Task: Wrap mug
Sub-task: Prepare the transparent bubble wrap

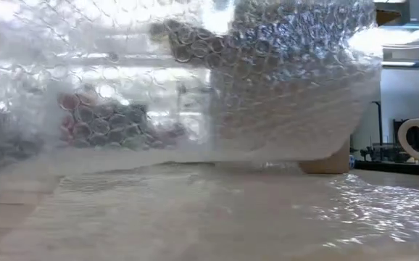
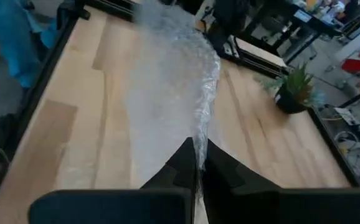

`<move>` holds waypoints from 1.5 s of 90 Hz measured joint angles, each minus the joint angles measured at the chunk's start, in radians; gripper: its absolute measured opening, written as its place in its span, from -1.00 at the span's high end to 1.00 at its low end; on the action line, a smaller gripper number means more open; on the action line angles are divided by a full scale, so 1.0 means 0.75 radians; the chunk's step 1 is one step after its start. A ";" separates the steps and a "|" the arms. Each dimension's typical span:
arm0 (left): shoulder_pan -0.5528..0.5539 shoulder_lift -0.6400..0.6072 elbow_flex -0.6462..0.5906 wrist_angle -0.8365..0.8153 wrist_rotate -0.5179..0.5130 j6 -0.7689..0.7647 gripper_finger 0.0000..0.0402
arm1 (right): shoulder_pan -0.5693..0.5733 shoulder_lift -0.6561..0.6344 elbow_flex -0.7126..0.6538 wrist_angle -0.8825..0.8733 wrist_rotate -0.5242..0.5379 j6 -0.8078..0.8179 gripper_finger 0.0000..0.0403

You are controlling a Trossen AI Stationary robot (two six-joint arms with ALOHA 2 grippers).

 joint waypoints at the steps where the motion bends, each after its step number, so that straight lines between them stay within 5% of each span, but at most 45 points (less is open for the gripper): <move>1: 0.006 0.000 0.007 0.000 0.015 0.003 0.31 | 0.000 0.000 0.000 -0.003 0.000 0.000 1.00; 19: 0.162 0.001 0.021 -0.006 0.570 -0.025 0.19 | -0.006 0.001 0.000 -0.019 0.000 0.001 1.00; 30: 0.244 0.002 -0.048 -0.003 0.713 -0.137 0.19 | -0.006 0.001 0.000 -0.026 0.005 0.001 1.00; 42: 0.270 0.004 -0.096 -0.019 0.712 -0.178 0.34 | -0.006 0.001 0.000 -0.029 0.006 0.005 1.00; 59: 0.247 0.004 -0.062 -0.168 0.661 -0.277 0.94 | -0.006 0.002 0.000 -0.080 0.099 0.083 1.00; 75: 0.237 0.002 0.025 -0.452 0.458 -0.551 0.99 | -0.005 0.003 0.039 -0.121 0.143 0.131 0.92; 93: 0.290 -0.062 0.026 -0.443 0.195 -0.506 1.00 | 0.020 0.003 0.199 -0.364 0.131 0.291 0.56; 104: 0.361 -0.103 0.022 -0.445 0.072 -0.474 1.00 | 0.036 0.002 0.214 -0.475 -0.035 0.439 0.42; 116: 0.473 -0.154 0.022 -0.445 0.054 -0.404 1.00 | 0.023 0.004 0.180 -0.577 -0.270 0.584 0.37; 135: 0.706 -0.239 0.022 -0.445 0.119 -0.263 1.00 | -0.023 0.009 0.054 -0.587 -0.331 0.668 0.36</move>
